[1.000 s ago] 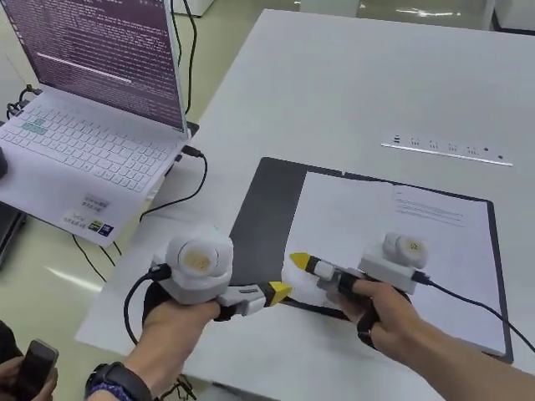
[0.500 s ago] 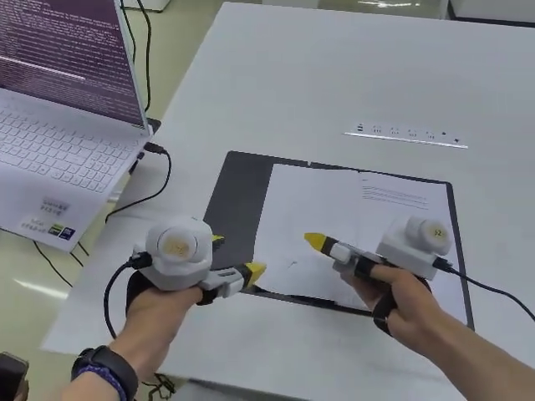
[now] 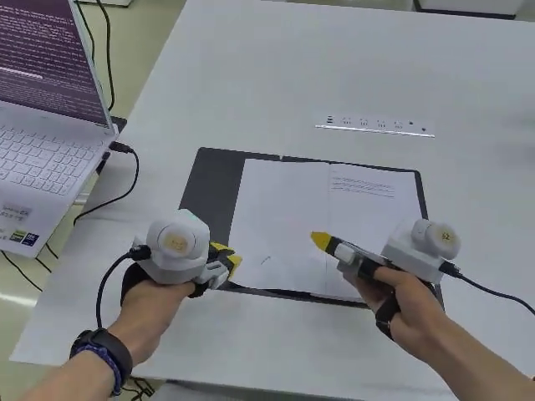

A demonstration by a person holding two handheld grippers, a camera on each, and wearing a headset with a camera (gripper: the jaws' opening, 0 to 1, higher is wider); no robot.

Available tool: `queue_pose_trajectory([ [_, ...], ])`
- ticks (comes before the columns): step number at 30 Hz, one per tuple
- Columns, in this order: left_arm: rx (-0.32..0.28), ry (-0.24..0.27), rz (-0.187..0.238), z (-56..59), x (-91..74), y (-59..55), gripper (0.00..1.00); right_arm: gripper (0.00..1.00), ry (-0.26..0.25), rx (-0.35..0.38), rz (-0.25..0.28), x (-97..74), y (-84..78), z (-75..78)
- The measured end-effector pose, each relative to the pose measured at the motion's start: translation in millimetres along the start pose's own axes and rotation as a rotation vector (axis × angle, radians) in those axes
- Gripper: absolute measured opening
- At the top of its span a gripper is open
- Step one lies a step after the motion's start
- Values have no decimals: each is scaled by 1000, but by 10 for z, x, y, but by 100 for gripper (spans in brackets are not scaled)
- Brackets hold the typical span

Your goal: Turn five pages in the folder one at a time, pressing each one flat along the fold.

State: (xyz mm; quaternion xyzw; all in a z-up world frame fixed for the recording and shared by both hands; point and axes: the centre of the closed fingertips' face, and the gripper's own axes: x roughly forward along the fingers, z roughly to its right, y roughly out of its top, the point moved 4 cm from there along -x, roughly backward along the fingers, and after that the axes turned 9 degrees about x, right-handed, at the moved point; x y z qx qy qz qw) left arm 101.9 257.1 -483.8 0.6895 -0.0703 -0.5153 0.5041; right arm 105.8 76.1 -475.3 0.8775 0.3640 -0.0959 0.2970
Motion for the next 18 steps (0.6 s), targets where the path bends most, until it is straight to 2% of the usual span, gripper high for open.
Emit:
queue_pose_trajectory([
  [4,-7,-7,-28,8,95,-71,2,16,-4,12,13,-47,19,30],
  [11,-81,7,-60,-28,232,-240,0,16,-27,9,0,-140,27,149],
  [17,-88,26,-129,-4,245,-392,0,15,-55,-9,-32,-228,23,238],
  [18,-97,43,-131,-14,232,-420,0,15,-60,-14,-36,-243,33,259],
])
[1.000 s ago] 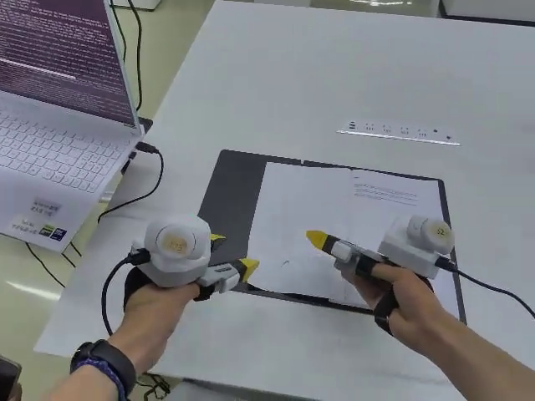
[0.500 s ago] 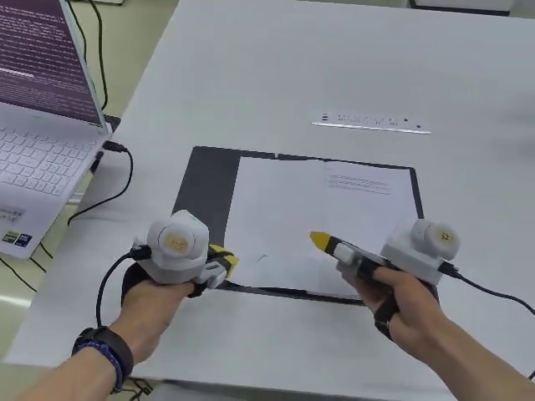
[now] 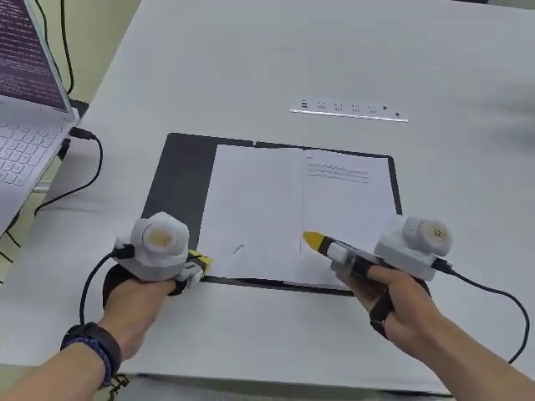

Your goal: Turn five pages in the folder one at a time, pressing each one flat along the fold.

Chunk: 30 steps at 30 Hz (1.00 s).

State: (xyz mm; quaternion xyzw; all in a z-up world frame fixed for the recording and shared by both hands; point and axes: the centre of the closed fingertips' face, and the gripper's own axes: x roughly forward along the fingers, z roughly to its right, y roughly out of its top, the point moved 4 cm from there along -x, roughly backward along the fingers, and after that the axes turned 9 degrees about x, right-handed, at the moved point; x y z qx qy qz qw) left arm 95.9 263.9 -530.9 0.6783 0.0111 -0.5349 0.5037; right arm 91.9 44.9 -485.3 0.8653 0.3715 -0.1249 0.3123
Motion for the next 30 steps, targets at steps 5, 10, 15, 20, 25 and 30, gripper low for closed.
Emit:
queue_pose_trajectory([
  [5,-13,-12,11,-1,6,21,0,13,-9,-3,2,-31,62,62],
  [10,-22,-13,1,1,7,25,0,10,-10,-14,-10,17,94,95],
  [15,-28,-13,4,1,7,25,0,7,2,-31,-27,114,133,69],
  [20,-28,-9,1,-1,14,27,0,6,10,-56,-53,259,182,50],
  [25,-44,-17,8,-10,14,23,0,4,15,-70,-63,406,241,32],
  [30,-37,-15,5,-9,14,23,0,3,12,-71,-59,518,326,60],
])
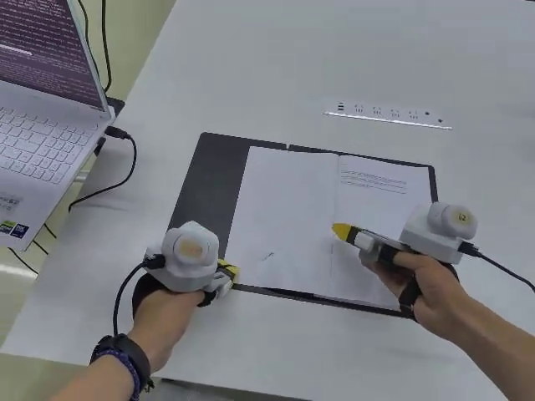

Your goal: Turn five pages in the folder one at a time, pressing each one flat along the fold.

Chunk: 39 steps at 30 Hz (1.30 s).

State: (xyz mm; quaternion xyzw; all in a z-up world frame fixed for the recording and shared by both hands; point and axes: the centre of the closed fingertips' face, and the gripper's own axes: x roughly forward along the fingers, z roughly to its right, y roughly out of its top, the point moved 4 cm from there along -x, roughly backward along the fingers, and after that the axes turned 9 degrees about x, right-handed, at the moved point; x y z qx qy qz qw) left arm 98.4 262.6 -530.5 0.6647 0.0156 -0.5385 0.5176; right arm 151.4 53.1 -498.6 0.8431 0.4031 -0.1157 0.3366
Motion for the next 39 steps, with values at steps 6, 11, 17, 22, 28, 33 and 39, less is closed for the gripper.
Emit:
queue_pose_trajectory([
  [6,-13,2,8,1,-2,-1,0,0,-1,5,13,113,107,21],
  [11,-9,-3,7,-2,2,1,0,0,0,16,21,204,141,47],
  [17,-2,-4,3,7,-1,-1,0,0,0,22,5,297,89,67],
  [22,0,-4,2,4,0,-3,0,0,-30,56,8,342,67,189],
  [28,-4,-6,1,6,4,-2,0,0,-26,89,46,396,171,201],
  [33,-9,-5,1,6,8,-1,0,0,-38,67,59,437,234,138],
  [39,-13,-8,0,3,13,-1,0,0,-43,82,73,484,305,105],
])
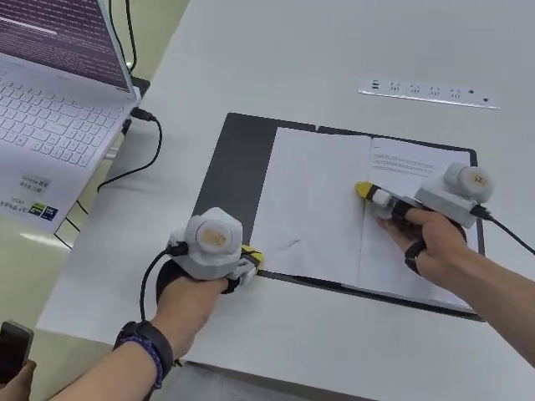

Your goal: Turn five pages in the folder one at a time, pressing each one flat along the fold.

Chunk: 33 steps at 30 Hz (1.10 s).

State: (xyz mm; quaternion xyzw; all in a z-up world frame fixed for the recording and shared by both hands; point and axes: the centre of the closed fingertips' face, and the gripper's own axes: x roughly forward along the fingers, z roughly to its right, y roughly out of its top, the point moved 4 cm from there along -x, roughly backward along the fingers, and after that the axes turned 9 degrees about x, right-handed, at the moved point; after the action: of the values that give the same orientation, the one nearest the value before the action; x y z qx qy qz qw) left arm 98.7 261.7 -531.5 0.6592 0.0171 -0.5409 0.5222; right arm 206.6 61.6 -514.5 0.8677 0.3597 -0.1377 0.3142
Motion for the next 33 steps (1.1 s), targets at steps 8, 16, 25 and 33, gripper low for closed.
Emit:
queue_pose_trajectory([
  [8,-2,-5,-6,4,-3,3,0,0,-1,13,23,135,171,-28],
  [16,-2,-13,-14,-7,0,7,0,0,3,34,50,257,346,34],
  [25,-5,-18,-20,-10,0,8,0,0,0,80,92,321,468,29],
  [33,0,-25,-23,-12,3,5,0,0,-17,129,136,433,653,105],
])
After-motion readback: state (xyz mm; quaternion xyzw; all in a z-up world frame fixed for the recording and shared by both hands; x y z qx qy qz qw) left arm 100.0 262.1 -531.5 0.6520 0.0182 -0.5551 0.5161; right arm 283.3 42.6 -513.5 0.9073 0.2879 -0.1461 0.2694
